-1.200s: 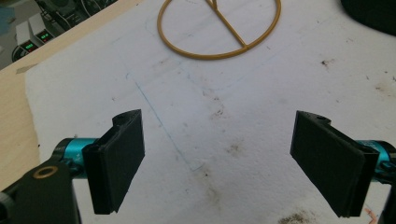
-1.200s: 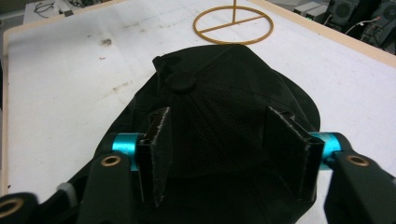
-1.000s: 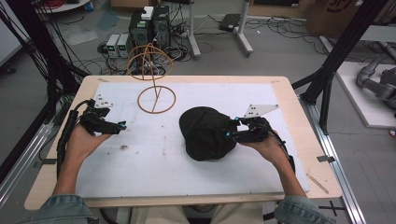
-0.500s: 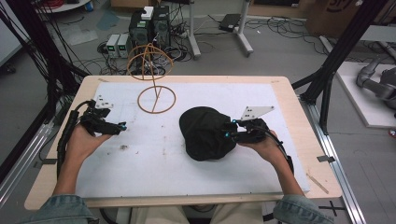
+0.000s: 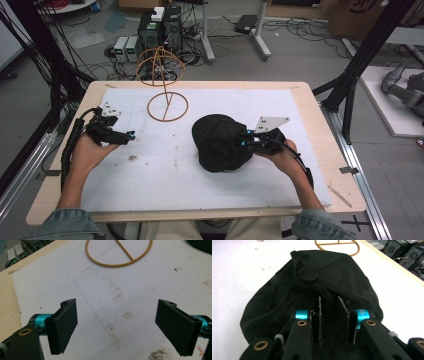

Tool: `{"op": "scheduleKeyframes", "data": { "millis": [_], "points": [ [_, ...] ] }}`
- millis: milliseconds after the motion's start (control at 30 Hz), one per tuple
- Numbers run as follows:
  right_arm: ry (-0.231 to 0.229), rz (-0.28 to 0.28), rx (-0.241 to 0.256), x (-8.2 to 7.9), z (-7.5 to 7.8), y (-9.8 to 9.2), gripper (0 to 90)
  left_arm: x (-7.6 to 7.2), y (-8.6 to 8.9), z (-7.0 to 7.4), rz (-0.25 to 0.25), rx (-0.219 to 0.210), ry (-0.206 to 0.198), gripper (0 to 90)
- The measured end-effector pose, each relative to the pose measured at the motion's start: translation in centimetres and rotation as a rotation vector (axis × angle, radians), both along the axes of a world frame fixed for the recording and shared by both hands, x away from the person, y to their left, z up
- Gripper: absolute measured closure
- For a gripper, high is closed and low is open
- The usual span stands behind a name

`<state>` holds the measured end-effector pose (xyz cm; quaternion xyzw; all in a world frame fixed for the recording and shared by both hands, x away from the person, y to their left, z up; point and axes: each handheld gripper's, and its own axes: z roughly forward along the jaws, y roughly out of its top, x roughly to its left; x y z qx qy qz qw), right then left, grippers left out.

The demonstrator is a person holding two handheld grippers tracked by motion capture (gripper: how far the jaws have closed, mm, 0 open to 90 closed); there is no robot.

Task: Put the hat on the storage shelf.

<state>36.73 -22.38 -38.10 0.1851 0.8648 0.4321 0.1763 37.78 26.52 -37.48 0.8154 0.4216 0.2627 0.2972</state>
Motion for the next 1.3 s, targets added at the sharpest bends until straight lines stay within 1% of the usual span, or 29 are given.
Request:
{"op": "scheduleKeyframes", "data": {
  "millis": [33, 100, 167, 200, 267, 333, 433, 533, 567, 767, 867, 900, 933, 1000, 1033, 1100, 1167, 1200, 1300],
  "points": [
    [0.0, 0.0, 0.0, 0.0, 0.0, 0.0, 76.7, 0.0, 0.0, 0.0, 0.001, 0.0, 0.0, 18.4],
    [-0.028, 0.005, -0.021, -0.1, 0.0, 0.1, 79.1, 0.0, 0.0, 0.0, 0.001, 0.0, 0.0, 18.4],
    [-0.036, 0.004, -0.024, -0.1, 0.0, 0.2, 80.1, 0.1, 0.0, -0.1, 0.001, -0.002, 0.002, 18.4],
    [-0.055, 0.006, -0.033, -0.2, 0.0, 0.2, 82.5, 0.0, 0.1, -0.1, 0.002, 0.001, 0.004, 18.5],
    [-0.058, 0.01, -0.033, -0.2, 0.1, 0.2, 83.8, 0.1, 0.1, -0.2, 0.004, -0.003, 0.004, 18.5],
    [-0.078, 0.008, -0.039, -0.3, 0.1, 0.2, 85.3, 0.1, 0.2, -0.2, 0.008, -0.006, 0.008, 18.5],
    [-0.101, 0.009, -0.034, -0.4, 0.3, 0.2, 86.2, 0.1, 0.4, -0.3, 0.012, -0.003, 0.01, 18.6],
    [-0.095, 0.002, -0.026, -0.4, 0.3, 0.1, 86.5, 0.1, 0.4, -0.2, 0.013, -0.008, 0.009, 18.6],
    [-0.105, 0.001, -0.024, -0.4, 0.4, 0.1, 86.6, 0.1, 0.4, -0.2, 0.015, -0.007, 0.009, 18.6],
    [-0.131, -0.018, 0.0, -0.4, 0.6, -0.1, 86.9, 0.1, 0.5, -0.1, 0.012, -0.013, 0.005, 18.6],
    [-0.14, -0.027, 0.028, -0.4, 0.8, -0.4, 87.0, 0.1, 0.5, -0.2, 0.011, -0.013, 0.006, 18.6],
    [-0.156, -0.035, 0.033, -0.5, 0.9, -0.5, 87.1, 0.1, 0.5, -0.2, 0.012, -0.013, 0.007, 18.6],
    [-0.156, -0.035, 0.033, -0.5, 0.9, -0.5, 87.1, 0.1, 0.5, -0.2, 0.011, -0.011, 0.008, 18.6],
    [-0.162, -0.039, 0.064, -0.5, 1.1, -0.6, 87.1, 0.1, 0.5, -0.2, 0.013, -0.012, 0.007, 18.6],
    [-0.173, -0.043, 0.071, -0.5, 1.1, -0.6, 87.2, 0.1, 0.5, -0.2, 0.014, -0.013, 0.008, 18.6],
    [-0.177, -0.05, 0.088, -0.6, 1.3, -0.7, 87.2, 0.1, 0.5, -0.2, 0.012, -0.015, 0.01, 18.6],
    [-0.182, -0.049, 0.091, -0.6, 1.3, -0.7, 87.2, 0.1, 0.5, -0.2, 0.013, -0.016, 0.01, 18.6],
    [-0.19, -0.06, 0.105, -0.6, 1.5, -0.8, 87.2, 0.1, 0.5, -0.2, 0.014, -0.015, 0.012, 18.6],
    [-0.197, -0.063, 0.116, -0.6, 1.6, -0.9, 87.2, 0.1, 0.5, -0.3, 0.013, -0.016, 0.014, 18.7]
  ]
}}
